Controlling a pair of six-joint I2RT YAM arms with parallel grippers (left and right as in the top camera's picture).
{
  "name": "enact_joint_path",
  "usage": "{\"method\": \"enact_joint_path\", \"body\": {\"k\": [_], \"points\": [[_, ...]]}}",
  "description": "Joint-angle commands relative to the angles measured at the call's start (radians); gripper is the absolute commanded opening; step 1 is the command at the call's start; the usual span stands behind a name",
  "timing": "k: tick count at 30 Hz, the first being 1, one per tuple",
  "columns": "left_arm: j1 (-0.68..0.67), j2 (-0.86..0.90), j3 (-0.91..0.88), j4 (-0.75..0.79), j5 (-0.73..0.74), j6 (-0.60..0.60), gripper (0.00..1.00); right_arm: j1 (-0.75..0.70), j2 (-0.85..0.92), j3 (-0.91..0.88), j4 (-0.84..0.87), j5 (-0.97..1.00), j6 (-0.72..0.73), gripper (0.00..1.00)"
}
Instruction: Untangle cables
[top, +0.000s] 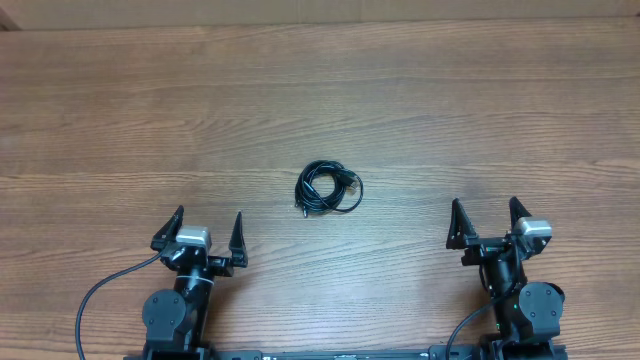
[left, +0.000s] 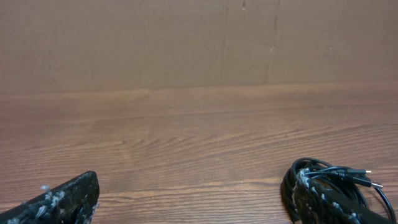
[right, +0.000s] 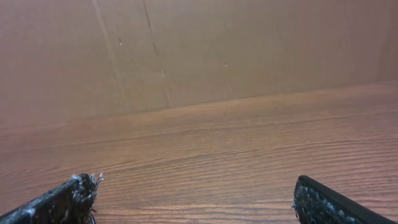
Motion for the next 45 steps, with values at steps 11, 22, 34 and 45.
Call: {"method": "enact_joint_path", "body": {"k": [11,22,34,45], "points": [[0.005,-0.007,0.039,-0.043,-0.024,-0.033,1.00,-0.004,-0.007,-0.003,-0.002,-0.005,0.001,1.00],[0.005,0.067,0.255,-0.283,-0.046,-0.126,0.99,-0.004,0.026,0.128,-0.150,0.076,0.005,1.00],[0.005,0.468,0.627,-0.547,-0.037,-0.150,1.00,-0.003,0.274,0.358,-0.333,0.077,0.005,1.00],[0.005,0.843,1.024,-0.959,-0.006,-0.150,0.99,-0.003,0.550,0.623,-0.612,0.062,0.084,1.00]]}}
